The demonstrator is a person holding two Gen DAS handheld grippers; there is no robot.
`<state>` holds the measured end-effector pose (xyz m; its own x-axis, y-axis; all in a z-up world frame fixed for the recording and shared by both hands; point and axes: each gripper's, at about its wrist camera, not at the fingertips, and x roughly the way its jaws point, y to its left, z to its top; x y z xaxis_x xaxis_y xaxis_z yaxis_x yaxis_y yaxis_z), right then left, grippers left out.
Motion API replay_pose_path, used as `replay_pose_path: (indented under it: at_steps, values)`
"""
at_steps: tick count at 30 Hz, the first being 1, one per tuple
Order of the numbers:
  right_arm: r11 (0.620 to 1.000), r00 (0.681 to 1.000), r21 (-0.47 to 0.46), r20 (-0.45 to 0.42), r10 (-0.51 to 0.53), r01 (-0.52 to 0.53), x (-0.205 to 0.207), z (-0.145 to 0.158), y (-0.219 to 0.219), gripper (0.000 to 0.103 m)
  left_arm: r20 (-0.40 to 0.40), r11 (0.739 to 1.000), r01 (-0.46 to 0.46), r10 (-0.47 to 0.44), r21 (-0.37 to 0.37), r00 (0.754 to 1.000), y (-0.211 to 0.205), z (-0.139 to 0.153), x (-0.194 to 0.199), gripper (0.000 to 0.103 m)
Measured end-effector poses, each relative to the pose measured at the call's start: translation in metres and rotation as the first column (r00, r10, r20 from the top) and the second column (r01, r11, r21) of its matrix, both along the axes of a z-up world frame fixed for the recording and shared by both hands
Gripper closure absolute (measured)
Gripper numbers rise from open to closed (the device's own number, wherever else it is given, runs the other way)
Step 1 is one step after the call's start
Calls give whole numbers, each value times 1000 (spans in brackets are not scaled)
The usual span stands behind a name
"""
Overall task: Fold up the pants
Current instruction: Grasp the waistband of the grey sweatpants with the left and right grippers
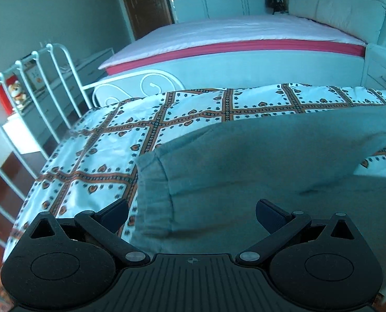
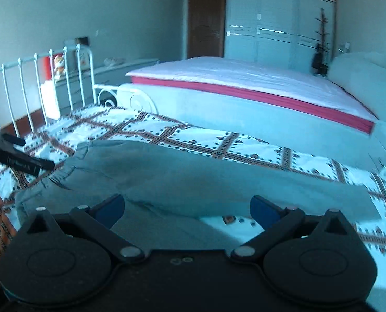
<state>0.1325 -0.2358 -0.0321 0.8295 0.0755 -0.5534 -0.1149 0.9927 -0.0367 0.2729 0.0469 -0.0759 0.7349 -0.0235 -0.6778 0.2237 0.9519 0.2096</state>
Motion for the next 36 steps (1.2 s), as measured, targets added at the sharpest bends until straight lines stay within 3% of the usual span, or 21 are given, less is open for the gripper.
replay_pose_path:
  at_steps: [10,17,21,25,34,36]
  values:
    - [976,974,-44,-84,211,-215,112,-25,15,8,-54,994,61,-56,87,997,22,-39,110,0]
    - [948,939,-68,-172,297,-312,204,-56,15,25,-147,982,131,-111,133,983,24,-78,182,24]
    - [920,917,-128,-209,339,-370,254,-74,19,25,-185,982,158,-137,104,973,27,-94,216,25]
    - [902,896,-137,-248,368,-409,294,-89,18,29,-246,968,236,-208,88,947,26,-113,238,25]
    - [865,853,-151,-316,416,-478,356,-112,25,33,-327,957,284,-284,-48,901,39,-129,266,25]
    - [856,850,-177,-322,416,-486,366,-116,30,33,-337,956,278,-293,-91,895,42,-131,268,39]
